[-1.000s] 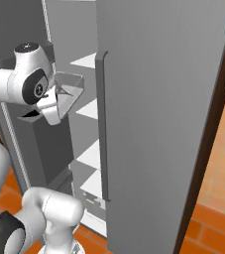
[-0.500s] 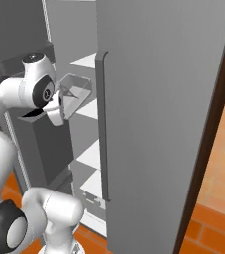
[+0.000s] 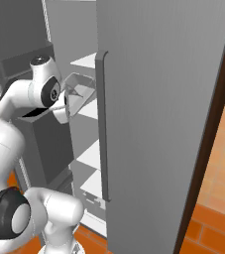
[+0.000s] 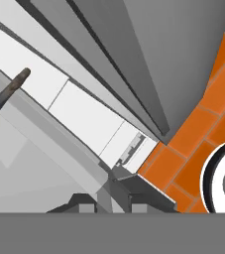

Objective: Take the meat container that has the fish and place it on the second highest rack of the freezer. Then take the vegetable container that has the mushroom and lime and place it on the highest rack of the freezer.

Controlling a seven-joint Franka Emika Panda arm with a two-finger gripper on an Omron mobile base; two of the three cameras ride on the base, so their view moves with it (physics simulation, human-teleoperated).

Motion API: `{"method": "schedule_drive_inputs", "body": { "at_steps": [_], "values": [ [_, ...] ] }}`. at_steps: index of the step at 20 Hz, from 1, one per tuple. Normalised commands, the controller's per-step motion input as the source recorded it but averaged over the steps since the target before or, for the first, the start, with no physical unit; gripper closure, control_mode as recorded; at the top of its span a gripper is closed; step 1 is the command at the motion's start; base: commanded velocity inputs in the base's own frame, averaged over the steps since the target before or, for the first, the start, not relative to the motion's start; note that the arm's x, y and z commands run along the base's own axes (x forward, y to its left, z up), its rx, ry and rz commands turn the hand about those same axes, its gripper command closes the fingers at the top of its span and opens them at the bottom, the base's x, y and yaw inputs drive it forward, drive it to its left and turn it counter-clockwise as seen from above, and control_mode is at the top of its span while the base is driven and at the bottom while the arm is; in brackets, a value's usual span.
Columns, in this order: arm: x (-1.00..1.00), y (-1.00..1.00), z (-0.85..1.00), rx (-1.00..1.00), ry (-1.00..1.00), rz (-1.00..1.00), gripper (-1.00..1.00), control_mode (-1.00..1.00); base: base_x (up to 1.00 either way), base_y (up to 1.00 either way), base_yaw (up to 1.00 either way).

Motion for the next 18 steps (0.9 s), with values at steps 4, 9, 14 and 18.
{"method": "schedule_drive_inputs", "body": {
  "at_steps": [4, 9, 14, 18],
  "values": [
    [0.48, 0.00, 0.00, 0.00, 0.00, -0.05, 1.00, -1.00, 0.00, 0.00, 0.00],
    [0.44, 0.00, -0.11, 0.00, 0.02, -0.06, 1.00, -1.00, 0.00, 0.00, 0.00],
    [0.52, 0.00, -0.07, 0.00, 0.02, -0.06, 1.00, -1.00, 0.00, 0.00, 0.00],
    [0.52, -0.02, -0.27, 0.00, 0.08, -0.04, 1.00, -1.00, 0.00, 0.00, 0.00]
  ]
}}
